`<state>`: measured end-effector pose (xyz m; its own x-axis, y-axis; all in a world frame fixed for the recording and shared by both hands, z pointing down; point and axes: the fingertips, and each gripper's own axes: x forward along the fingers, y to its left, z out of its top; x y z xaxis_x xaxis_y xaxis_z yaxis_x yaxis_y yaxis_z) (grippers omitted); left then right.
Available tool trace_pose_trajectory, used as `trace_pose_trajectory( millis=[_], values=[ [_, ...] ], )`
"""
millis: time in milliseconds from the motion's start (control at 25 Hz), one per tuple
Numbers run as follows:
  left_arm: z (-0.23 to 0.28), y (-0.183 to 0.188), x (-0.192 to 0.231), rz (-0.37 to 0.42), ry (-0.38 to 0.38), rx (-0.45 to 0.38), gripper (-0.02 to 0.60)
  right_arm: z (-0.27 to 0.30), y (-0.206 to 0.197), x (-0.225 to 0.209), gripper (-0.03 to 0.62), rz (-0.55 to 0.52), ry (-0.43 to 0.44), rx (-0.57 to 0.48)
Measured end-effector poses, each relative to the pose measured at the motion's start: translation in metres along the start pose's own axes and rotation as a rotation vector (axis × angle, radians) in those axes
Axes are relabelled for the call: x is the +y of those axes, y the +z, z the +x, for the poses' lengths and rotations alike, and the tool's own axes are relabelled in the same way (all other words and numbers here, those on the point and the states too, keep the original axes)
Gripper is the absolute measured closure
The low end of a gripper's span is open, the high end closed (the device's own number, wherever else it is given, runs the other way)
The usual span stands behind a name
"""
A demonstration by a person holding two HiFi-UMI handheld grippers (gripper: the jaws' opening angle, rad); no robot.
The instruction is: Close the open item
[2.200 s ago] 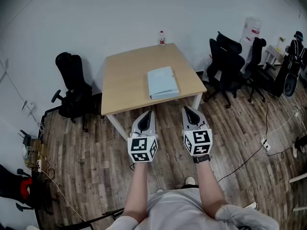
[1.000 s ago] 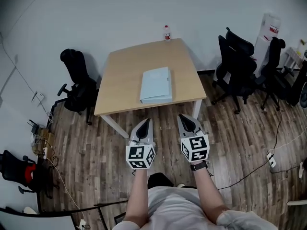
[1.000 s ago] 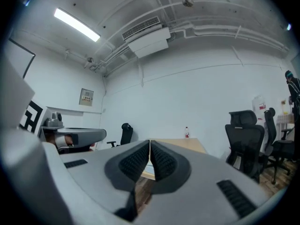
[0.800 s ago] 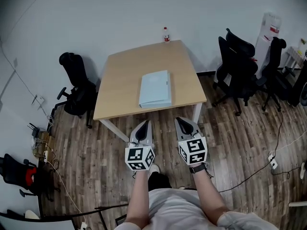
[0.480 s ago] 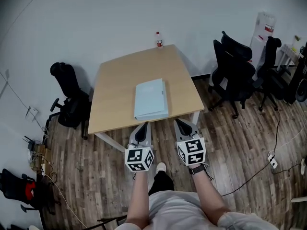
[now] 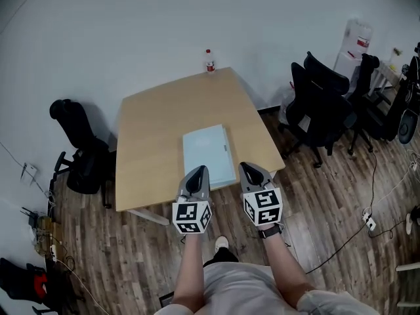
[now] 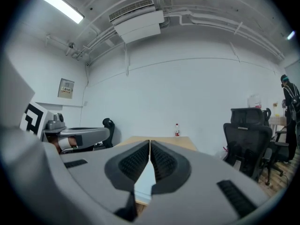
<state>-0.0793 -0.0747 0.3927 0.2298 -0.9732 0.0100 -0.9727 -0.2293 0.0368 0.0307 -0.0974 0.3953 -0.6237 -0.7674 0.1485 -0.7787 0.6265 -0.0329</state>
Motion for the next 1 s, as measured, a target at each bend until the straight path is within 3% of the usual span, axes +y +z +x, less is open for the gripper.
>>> trace_pose_trajectory(
  millis=[400,800,1000],
  values=[
    [0.057,-0.018,0.080,-0.011,-0.058,0.023,0.572,0.103,-0.010,0.011,0.580,0.018,-0.032,0.028],
    [0.082,-0.060,0.091,-0.028,-0.130,0.081,0.572,0.129,-0.048,-0.008,0.580,0.076,-0.089,0.096],
    [0.104,-0.079,0.097,-0.035,-0.120,0.105,0.572,0.146,-0.073,-0.025,0.579,0.111,-0.071,0.141]
  ],
)
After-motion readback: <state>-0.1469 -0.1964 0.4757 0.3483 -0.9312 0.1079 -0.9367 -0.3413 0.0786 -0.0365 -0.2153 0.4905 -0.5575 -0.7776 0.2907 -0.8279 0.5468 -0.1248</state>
